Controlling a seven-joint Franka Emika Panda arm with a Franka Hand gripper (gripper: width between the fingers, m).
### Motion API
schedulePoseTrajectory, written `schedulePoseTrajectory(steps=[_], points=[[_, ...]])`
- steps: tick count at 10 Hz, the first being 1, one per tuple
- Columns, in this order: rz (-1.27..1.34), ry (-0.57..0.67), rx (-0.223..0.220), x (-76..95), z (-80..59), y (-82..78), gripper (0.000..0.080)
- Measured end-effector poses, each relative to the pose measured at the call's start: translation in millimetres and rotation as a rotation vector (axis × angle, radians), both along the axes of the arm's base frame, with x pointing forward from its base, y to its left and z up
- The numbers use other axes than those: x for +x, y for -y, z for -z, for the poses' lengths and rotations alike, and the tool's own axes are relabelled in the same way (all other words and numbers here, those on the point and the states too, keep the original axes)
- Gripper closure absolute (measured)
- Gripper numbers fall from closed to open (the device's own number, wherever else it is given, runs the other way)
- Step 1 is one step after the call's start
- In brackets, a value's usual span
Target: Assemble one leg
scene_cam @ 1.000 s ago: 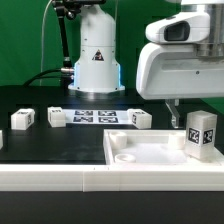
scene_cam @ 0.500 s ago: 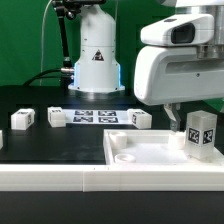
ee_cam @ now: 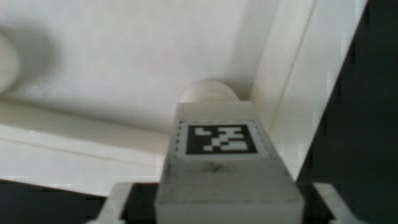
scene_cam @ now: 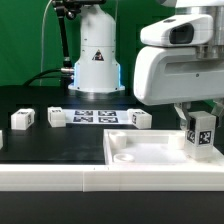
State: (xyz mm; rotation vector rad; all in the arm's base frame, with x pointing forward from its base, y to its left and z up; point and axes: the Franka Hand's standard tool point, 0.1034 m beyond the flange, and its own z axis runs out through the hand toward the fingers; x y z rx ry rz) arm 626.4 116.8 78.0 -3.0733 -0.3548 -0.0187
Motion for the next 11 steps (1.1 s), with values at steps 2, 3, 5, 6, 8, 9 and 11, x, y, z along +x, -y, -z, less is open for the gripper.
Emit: schedulePoseTrajectory(steps=[2,3,5,6,8,9,11], points=[[0.221,-0.016,0.013,0.0,0.6,-0.8,0.0511],[0.318,-0.013,0.015,-0.6,0.9,-0.8,0.0511],[0.582,-0.015,0.018,-0.9,1.3,-0.7,0.0510],[0.667,-0.016,0.020,-1.0,1.5,-0.7,0.0509],[0.873,0.009,0.042,-1.1,1.9,0.4,0.0509],[0.988,0.006,0.043,-2.4,2.1,-0.7,0.0509],[1.225,-0.002,0.033,-3.5,2.4,-2.3,0.0509]])
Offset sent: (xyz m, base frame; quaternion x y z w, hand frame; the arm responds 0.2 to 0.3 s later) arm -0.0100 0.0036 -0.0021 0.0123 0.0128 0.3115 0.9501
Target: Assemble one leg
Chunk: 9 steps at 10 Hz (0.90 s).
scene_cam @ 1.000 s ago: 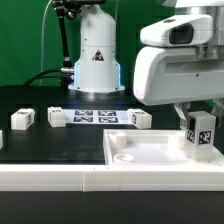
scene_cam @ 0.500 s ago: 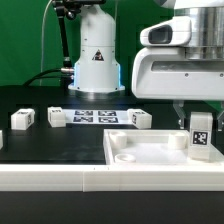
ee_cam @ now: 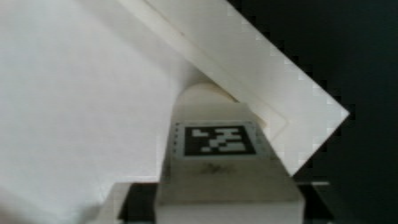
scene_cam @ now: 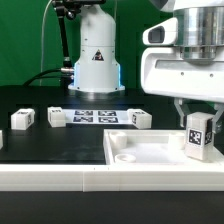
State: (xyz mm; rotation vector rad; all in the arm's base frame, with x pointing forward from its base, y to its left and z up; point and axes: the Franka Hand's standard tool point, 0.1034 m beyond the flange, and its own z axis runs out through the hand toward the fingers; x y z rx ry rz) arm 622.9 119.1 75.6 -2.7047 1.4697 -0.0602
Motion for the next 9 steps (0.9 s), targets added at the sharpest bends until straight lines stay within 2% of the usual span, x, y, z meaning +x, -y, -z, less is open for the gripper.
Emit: schedulePoseTrajectory(steps=[3,5,7,8,9], points=[[0.123,-0.012,0.041,0.4,-0.1,2.4,0.0509],[0.099,-0.010,0.039,0.3,0.1,1.9,0.0509],[0.017,-0.005,0.034,0.9,-0.1,3.8,0.0198],[-0.068,-0.003,0.026,1.3,-0.7,4.4,0.0198],[-0.195,0.003,0.018,2.1,-1.5,4.4,0.0160]])
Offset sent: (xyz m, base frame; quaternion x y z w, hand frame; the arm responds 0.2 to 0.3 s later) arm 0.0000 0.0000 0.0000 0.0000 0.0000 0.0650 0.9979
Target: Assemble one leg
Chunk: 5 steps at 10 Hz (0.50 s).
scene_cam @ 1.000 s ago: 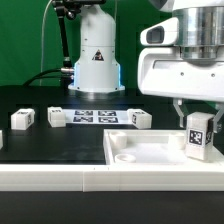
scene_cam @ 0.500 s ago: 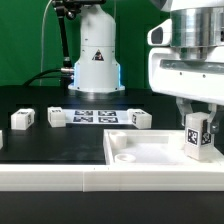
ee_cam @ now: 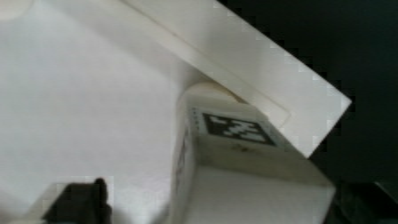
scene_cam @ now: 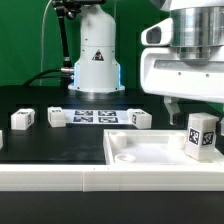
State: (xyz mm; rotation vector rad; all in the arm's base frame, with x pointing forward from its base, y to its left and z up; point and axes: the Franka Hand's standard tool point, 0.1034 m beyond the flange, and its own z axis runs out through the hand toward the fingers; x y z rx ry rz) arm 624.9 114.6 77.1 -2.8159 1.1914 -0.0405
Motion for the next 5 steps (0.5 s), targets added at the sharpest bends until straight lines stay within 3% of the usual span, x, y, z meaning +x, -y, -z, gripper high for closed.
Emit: schedulePoseTrajectory(steps=[5], points=[[-0.453,0.012,-0.037,-0.2,-1.0,-2.6,0.0150]])
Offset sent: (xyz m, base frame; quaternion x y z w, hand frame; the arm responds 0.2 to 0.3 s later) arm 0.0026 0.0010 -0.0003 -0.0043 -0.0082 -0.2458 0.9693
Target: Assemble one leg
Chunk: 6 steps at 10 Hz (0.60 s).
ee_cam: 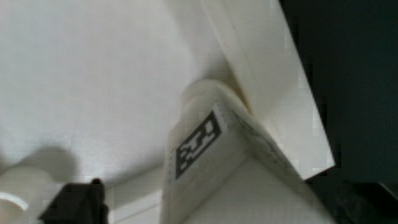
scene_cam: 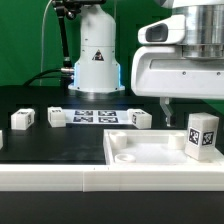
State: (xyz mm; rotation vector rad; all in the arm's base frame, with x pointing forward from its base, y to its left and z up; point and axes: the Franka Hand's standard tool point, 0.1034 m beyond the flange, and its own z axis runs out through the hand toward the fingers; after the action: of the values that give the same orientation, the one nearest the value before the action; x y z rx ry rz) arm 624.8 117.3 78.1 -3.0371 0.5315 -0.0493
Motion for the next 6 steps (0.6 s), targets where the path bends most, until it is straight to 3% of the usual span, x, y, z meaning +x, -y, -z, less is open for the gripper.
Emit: schedulePoseTrajectory(steps=[2,6], points=[[-0.183,0.062,-0.025,1.9,2.6,-0.1,0.0150],[-0.403,0.067,-0.052,2.8,0.7,-3.3,0.0150]])
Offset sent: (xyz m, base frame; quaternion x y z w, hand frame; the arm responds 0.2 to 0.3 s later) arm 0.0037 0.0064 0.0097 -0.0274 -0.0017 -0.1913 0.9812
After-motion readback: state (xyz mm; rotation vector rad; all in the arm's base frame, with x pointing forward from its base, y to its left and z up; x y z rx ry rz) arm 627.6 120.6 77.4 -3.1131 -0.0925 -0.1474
